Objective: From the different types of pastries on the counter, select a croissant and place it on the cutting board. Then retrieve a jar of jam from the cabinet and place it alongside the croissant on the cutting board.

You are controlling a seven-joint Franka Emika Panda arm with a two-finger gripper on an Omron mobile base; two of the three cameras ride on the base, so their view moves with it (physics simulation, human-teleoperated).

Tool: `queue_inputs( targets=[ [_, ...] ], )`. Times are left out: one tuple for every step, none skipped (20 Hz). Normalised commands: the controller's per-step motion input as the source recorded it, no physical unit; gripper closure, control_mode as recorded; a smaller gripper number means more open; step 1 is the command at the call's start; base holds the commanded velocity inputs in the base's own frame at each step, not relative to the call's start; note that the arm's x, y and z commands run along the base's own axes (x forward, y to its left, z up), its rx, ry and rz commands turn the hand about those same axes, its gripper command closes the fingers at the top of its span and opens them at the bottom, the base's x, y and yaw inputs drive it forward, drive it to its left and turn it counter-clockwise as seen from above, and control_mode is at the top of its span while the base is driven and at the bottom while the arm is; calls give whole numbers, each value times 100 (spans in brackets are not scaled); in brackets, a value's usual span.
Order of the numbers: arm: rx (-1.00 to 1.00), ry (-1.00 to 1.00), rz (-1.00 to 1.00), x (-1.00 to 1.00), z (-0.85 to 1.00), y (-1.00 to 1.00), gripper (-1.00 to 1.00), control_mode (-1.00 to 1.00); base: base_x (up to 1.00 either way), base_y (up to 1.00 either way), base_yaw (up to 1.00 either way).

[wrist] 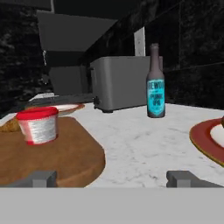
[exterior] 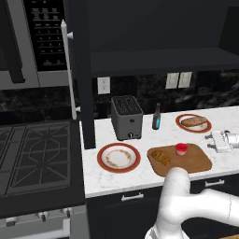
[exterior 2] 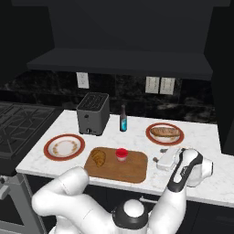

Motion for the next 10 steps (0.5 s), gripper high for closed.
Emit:
queue_inputs(
  targets=[
    [-1,26,-16,-13,43,-100,-100,-100,0,0,0],
    [-1,25,-19,-24,39,-100,-100,-100,0,0,0],
    [0,24,-22,-40,41,-100,-100,-100,0,0,0],
    [0,20,-25,-58,26,-100,-100,-100,0,0,0],
    [0,18,-29,-71,19,-100,-100,-100,0,0,0],
    [0,17,-30,-72,16,-100,-100,-100,0,0,0],
    [0,15,-35,-78,8,-100,-100,-100,0,0,0],
    [0,14,-38,-76,4,-100,-100,-100,0,0,0],
    [0,12,-43,-74,0,-92,-100,-100,0,0,0],
    [0,12,-45,-72,0,-87,-100,-100,0,0,0]
  ],
)
